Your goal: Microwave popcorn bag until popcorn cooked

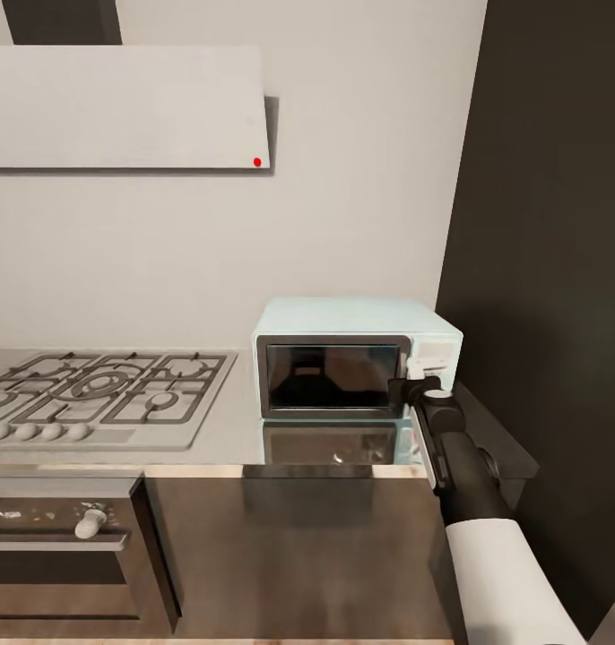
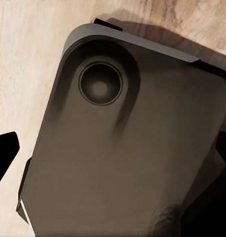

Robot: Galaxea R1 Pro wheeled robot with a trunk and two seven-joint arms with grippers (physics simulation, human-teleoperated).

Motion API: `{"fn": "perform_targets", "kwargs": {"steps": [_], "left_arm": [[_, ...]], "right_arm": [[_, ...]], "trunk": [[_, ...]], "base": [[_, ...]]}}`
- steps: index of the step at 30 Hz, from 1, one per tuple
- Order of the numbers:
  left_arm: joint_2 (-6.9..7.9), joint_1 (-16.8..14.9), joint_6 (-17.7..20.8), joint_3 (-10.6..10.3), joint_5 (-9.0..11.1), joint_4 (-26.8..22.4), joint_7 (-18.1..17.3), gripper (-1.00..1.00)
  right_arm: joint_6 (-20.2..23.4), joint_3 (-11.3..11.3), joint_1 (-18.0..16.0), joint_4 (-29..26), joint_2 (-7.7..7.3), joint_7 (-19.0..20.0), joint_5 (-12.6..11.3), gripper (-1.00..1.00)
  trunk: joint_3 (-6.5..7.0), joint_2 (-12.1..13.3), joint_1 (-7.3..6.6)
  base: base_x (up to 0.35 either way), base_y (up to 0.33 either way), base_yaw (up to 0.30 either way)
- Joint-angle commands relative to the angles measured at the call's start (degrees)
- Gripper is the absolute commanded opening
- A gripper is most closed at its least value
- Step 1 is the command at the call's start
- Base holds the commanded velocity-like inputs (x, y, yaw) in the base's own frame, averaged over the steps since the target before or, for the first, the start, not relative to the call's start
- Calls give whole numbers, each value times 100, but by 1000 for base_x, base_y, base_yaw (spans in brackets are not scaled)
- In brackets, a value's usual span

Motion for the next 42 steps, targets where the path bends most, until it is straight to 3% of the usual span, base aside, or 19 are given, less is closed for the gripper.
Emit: {"fn": "perform_targets", "kwargs": {"steps": [1,4,8,15,42], "left_arm": [[0,1,-12,-9,31,-4,-1,100],[7,3,-12,-11,25,-6,-1,100],[9,3,-12,-10,24,-7,-1,100],[3,3,-12,-9,30,-7,-1,100],[12,3,-12,-9,29,-7,-1,100]], "right_arm": [[19,3,-6,-9,34,-9,-43,-100],[29,0,-6,-35,24,-9,89,-100],[33,6,-6,-71,-18,-4,-93,-100],[33,-3,-6,-79,-34,4,-164,-100],[109,5,-6,-105,-31,18,-100,-100]], "trunk": [[-4,-4,0],[-4,-4,0],[-4,-4,0],[-4,-4,0],[-4,-4,0]], "base": [[0,0,0],[0,0,0],[0,0,0],[-130,0,0],[-149,0,0]]}}
